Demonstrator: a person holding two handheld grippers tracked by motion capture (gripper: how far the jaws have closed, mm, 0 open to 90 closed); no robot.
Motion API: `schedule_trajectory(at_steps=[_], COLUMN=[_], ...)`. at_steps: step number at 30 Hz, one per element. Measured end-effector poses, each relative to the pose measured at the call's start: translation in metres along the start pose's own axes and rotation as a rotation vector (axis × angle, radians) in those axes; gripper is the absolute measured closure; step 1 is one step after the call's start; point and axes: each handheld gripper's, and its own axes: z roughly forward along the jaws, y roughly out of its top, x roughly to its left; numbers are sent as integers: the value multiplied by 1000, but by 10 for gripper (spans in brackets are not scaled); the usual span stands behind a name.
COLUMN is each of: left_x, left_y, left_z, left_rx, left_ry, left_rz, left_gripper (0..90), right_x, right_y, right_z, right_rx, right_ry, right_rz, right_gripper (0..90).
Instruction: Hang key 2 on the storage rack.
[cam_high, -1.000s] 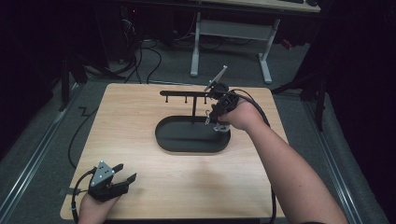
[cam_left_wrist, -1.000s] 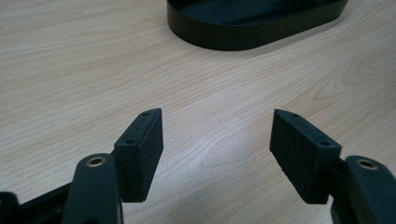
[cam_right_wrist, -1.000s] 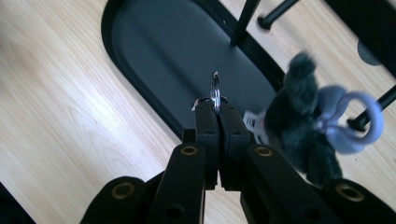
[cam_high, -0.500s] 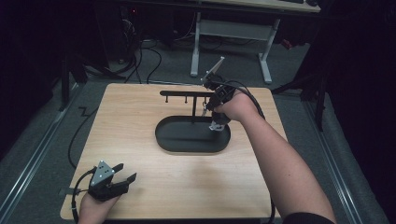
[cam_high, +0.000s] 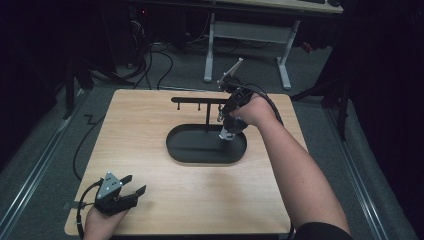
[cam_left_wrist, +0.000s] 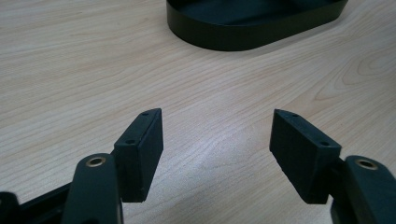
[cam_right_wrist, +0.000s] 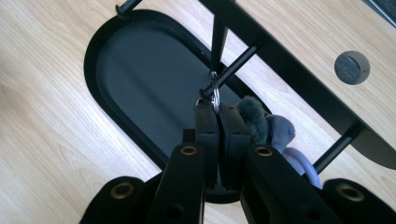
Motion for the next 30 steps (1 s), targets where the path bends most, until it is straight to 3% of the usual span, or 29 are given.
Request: schedule_trajectory(at_steps=[5, 11, 15, 30], left_x=[-1, -1, -1, -7], left_y=[0, 1, 1, 3], left_z=[1, 2, 3, 12], left_rx=[2, 3, 5, 24], left_ry=[-5, -8, -11, -25], left_rz=[3, 8, 11, 23], left_gripper=[354, 354, 354, 345], right_x=[-3, -6, -3, 12], right_y=[3, 5, 2, -52], right_z=[4, 7, 1, -9], right_rx=[-11, -42, -55, -121], right_ry=[-17, -82, -83, -61], right_rz=[7, 15, 28, -2], right_gripper=[884, 823, 805, 691])
